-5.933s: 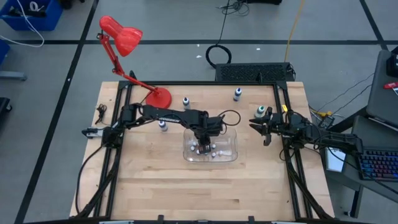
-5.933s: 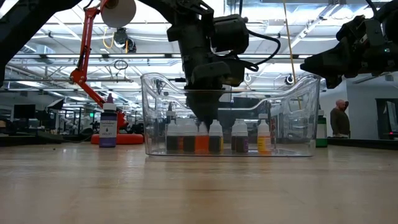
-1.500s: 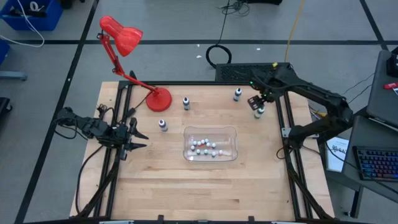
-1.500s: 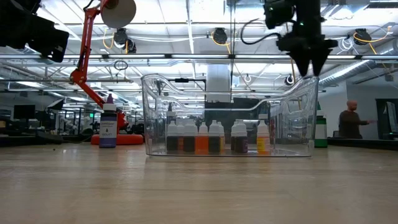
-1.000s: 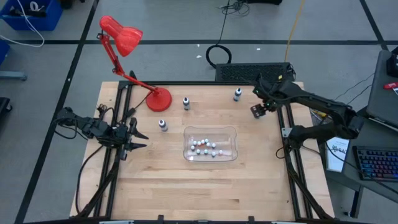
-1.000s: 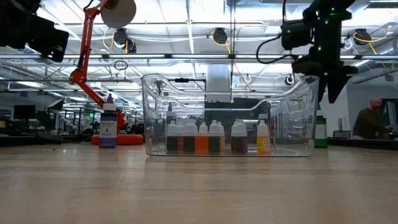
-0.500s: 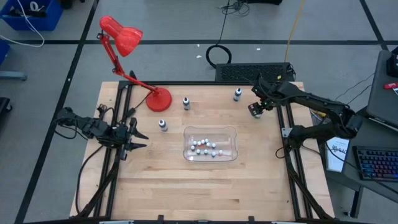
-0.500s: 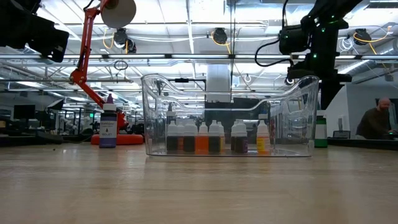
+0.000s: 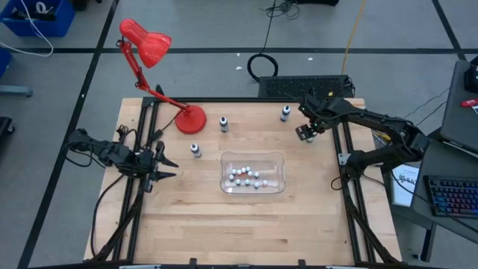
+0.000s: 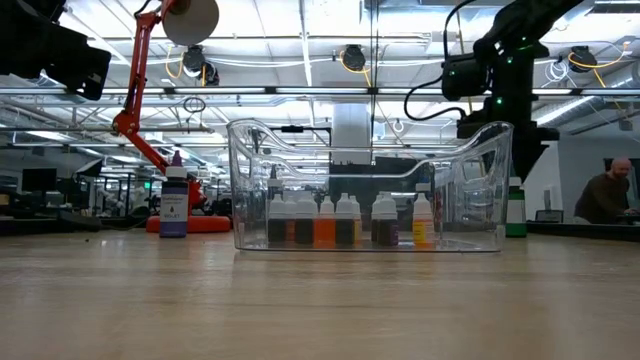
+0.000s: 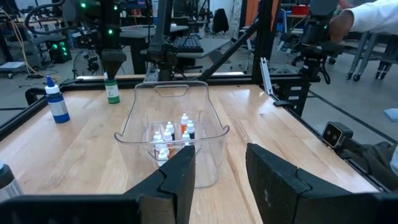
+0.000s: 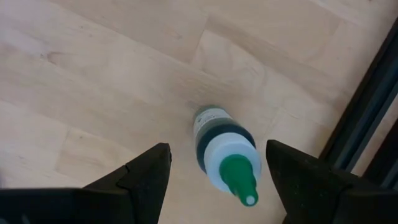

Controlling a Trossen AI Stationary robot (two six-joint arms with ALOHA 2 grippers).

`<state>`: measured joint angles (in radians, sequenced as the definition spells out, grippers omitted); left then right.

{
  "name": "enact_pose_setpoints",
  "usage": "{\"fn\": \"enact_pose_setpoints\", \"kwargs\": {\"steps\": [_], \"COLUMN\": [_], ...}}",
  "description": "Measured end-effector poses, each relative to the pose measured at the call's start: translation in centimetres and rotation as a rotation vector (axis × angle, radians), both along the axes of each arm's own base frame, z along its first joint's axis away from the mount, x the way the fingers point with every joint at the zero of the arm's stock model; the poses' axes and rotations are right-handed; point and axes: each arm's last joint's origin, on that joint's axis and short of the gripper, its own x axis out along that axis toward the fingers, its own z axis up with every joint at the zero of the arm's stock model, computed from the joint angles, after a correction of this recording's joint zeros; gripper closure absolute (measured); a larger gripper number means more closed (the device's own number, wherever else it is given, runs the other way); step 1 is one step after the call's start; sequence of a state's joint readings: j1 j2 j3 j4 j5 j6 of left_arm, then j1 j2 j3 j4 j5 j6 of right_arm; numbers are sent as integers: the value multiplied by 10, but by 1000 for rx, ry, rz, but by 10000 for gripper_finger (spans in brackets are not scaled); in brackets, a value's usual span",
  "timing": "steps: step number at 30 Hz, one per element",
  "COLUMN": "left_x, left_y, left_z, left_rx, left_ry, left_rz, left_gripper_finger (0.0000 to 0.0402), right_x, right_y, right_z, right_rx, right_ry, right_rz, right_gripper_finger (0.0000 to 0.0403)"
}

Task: Pick & Place food coloring
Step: Put the large green food coloring bottle into the transparent bin

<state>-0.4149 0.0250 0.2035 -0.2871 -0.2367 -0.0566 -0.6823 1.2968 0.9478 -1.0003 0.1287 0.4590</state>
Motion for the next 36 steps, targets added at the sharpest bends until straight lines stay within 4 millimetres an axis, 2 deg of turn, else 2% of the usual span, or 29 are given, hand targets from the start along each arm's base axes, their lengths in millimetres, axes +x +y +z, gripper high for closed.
{"fn": "enact_pose_setpoints", "kwargs": {"steps": [8, 24, 36], "left_x": [0, 0, 0], "left_y": [0, 0, 0], "left_z": [0, 0, 0], "left_rx": [0, 0, 0], "left_ry": [0, 0, 0], "left_rz": [0, 0, 0], "left_gripper_finger": [256, 256, 256], "right_x": [0, -1, 0], "right_y": [0, 0, -1], "right_z": [0, 0, -3], "right_rx": [1, -19, 0], "right_ry": [6, 18, 55], "right_rz": [-1, -33, -10], "right_gripper_finger": [164, 283, 295]}}
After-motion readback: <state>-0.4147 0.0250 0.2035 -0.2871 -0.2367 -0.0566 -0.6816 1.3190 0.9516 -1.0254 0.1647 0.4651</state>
